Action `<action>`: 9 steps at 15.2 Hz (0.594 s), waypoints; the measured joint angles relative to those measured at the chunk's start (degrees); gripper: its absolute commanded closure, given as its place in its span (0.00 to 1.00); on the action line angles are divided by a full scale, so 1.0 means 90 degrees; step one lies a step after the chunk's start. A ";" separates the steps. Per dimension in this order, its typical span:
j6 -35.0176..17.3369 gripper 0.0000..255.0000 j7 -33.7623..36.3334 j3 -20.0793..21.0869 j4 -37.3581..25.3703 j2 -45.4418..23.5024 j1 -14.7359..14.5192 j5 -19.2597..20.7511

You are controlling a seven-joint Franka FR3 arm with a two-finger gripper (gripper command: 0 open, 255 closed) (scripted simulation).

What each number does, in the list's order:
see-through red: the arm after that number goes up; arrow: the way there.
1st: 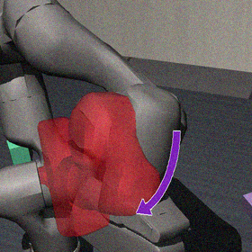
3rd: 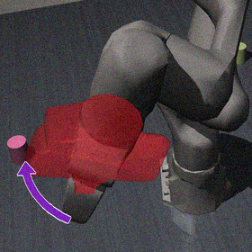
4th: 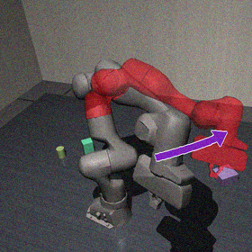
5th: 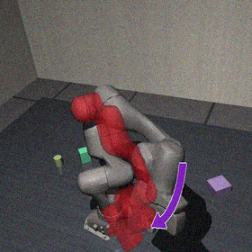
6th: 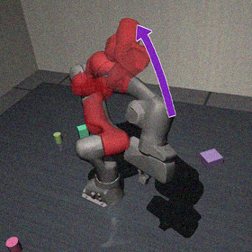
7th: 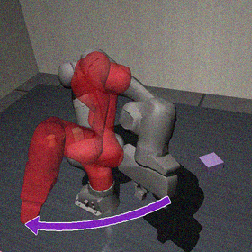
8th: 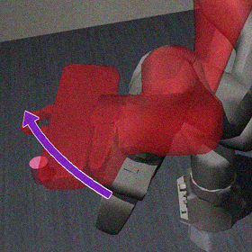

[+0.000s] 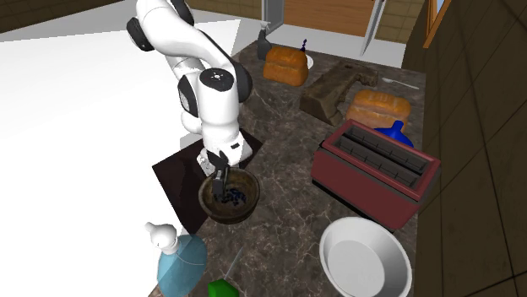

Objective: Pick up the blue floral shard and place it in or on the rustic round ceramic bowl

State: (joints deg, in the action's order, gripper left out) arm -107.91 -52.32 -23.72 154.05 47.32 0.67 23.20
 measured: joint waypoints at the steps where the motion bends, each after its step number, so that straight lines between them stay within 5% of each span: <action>1: 0.0116 0.00 -0.0019 0.0028 -0.0150 -0.0032 -0.0029 -0.0044; 9: 0.0570 0.00 -0.0057 0.0172 -0.0490 0.0075 -0.0063 -0.0174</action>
